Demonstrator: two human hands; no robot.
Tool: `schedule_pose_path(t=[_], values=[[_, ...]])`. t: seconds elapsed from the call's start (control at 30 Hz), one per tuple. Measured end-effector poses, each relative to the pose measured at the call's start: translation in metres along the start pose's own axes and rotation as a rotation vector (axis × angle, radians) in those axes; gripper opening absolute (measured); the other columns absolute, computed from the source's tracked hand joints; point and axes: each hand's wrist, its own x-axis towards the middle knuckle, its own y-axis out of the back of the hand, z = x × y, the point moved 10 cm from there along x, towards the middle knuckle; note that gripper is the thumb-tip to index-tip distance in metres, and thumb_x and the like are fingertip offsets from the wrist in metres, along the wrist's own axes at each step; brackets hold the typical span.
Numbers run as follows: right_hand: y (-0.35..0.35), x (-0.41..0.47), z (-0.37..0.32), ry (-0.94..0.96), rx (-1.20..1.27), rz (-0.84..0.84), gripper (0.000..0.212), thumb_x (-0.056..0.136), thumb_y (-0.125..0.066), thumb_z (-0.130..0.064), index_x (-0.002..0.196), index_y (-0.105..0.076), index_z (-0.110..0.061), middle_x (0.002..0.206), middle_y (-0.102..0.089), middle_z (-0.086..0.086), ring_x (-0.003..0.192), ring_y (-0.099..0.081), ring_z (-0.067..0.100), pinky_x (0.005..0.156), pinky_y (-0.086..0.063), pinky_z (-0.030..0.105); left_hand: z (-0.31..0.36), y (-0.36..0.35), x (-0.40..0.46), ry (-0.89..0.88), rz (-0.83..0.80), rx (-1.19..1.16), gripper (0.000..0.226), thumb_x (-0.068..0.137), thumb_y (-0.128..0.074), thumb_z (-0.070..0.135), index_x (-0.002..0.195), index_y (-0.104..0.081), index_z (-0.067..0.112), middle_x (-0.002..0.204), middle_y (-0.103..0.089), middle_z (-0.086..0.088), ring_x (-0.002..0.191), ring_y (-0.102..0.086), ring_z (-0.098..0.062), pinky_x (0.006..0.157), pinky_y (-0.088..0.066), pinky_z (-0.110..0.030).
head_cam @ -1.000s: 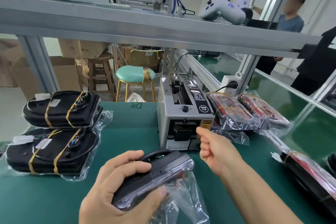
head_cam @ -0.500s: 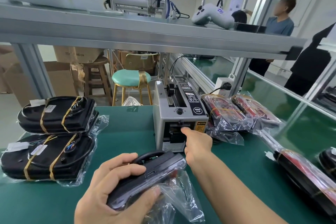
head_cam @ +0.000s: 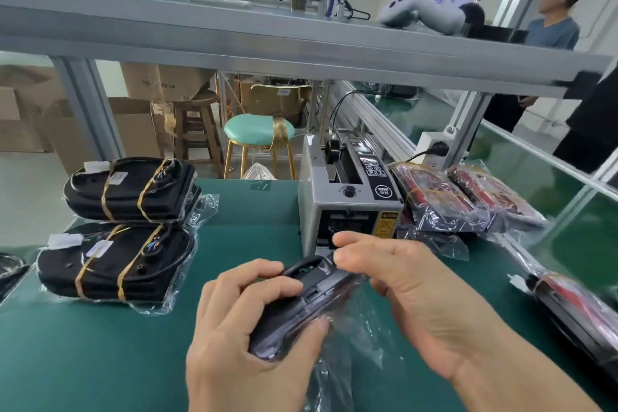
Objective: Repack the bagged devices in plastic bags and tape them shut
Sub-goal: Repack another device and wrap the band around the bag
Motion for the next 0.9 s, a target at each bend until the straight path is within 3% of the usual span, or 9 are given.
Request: schedule_pose_path(t=[0.1,0.17,0.37,0.57,0.77,0.9], values=[[-0.007,-0.004,0.004,0.011,0.002,-0.006,0.012,0.064,-0.079,-0.008,0.068,-0.074,0.003,0.118,-0.062,-0.002,0.087,-0.063,-0.007,0.053,-0.047,0.007,0.005,0.002,-0.002,-0.01,0.036,-0.008,0.031,0.058,-0.072,0.036,0.081,-0.069,0.016,0.091,-0.062,0.004,0.079,-0.061,-0.026,0.069,-0.051,-0.029],[-0.005,-0.005,0.005,0.02,0.013,0.025,0.008,0.07,-0.073,-0.004,0.064,-0.074,0.001,0.118,-0.061,-0.004,0.086,-0.063,-0.009,0.052,-0.045,0.004,0.004,0.004,-0.003,0.004,0.062,0.008,0.034,0.058,-0.072,0.036,0.086,-0.065,0.019,0.089,-0.06,0.006,0.077,-0.06,-0.026,0.066,-0.052,-0.039],[-0.001,-0.01,0.004,0.05,0.0,0.1,0.009,0.066,-0.075,-0.012,0.058,-0.075,-0.01,0.116,-0.062,-0.011,0.094,-0.058,-0.014,0.058,-0.042,0.001,0.001,0.004,-0.008,0.043,0.084,0.004,0.043,0.057,-0.073,0.037,0.096,-0.056,0.031,0.088,-0.055,0.014,0.077,-0.057,-0.022,0.068,-0.05,-0.04],[-0.007,-0.014,0.003,0.061,-0.031,0.1,0.011,0.057,-0.075,-0.019,0.059,-0.075,-0.008,0.112,-0.065,-0.011,0.11,-0.055,-0.01,0.09,-0.039,0.025,0.001,0.003,-0.01,0.064,0.104,0.013,0.049,0.052,-0.08,0.025,0.09,-0.05,0.036,0.089,-0.053,0.016,0.075,-0.058,-0.023,0.065,-0.05,-0.046],[-0.007,-0.016,0.002,0.072,-0.035,0.136,0.01,0.056,-0.075,-0.018,0.057,-0.074,-0.007,0.108,-0.066,-0.009,0.106,-0.056,-0.011,0.092,-0.042,0.026,0.005,0.002,-0.01,0.022,0.107,0.043,0.05,0.052,-0.083,0.021,0.089,-0.051,0.031,0.091,-0.051,0.018,0.073,-0.057,-0.022,0.062,-0.049,-0.048],[-0.007,-0.016,0.0,0.082,-0.052,0.139,0.008,0.057,-0.075,-0.017,0.056,-0.074,-0.008,0.11,-0.065,-0.008,0.104,-0.056,-0.011,0.084,-0.041,0.022,0.009,0.002,-0.009,-0.021,0.115,0.029,0.038,0.059,-0.078,0.027,0.087,-0.052,0.027,0.087,-0.05,0.016,0.077,-0.053,-0.018,0.061,-0.046,-0.047]])
